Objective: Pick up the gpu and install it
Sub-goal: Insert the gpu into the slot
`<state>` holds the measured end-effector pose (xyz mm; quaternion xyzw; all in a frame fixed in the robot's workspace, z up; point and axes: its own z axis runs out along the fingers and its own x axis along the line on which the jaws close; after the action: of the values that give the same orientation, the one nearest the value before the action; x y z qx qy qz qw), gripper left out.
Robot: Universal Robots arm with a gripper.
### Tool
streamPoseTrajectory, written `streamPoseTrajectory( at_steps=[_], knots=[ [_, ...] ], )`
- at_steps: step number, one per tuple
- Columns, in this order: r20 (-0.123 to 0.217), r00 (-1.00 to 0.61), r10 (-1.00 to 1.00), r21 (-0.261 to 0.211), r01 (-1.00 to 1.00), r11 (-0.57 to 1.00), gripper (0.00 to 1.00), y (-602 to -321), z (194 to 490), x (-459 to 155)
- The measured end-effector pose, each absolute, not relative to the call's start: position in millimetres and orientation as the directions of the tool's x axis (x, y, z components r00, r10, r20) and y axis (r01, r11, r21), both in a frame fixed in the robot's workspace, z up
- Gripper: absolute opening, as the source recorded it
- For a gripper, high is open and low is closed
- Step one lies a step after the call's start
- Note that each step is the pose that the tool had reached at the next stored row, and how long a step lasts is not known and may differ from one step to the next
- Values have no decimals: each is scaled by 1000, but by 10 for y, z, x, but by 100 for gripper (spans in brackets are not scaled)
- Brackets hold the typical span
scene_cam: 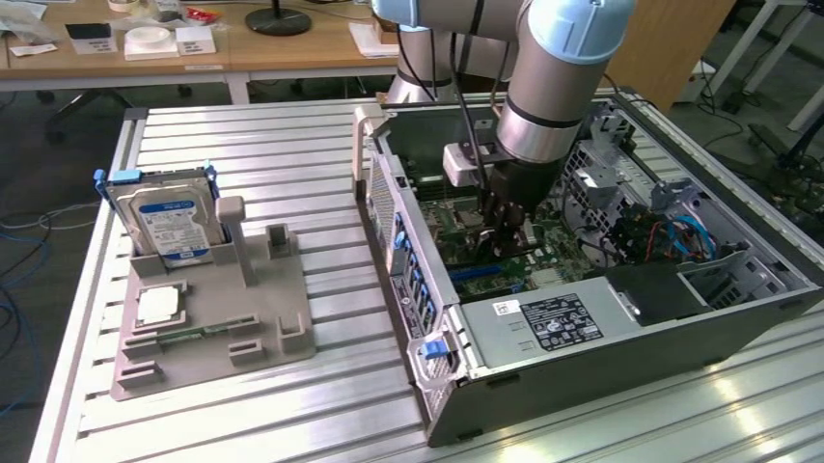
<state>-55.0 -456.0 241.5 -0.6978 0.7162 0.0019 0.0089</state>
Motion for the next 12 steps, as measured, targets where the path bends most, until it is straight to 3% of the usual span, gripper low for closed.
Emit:
streamPoseTrajectory(
  at_steps=[12],
  knots=[
    [-15, -26, -1000, -10, -1000, 26, 28, -4562, 2355, -610]
  ],
)
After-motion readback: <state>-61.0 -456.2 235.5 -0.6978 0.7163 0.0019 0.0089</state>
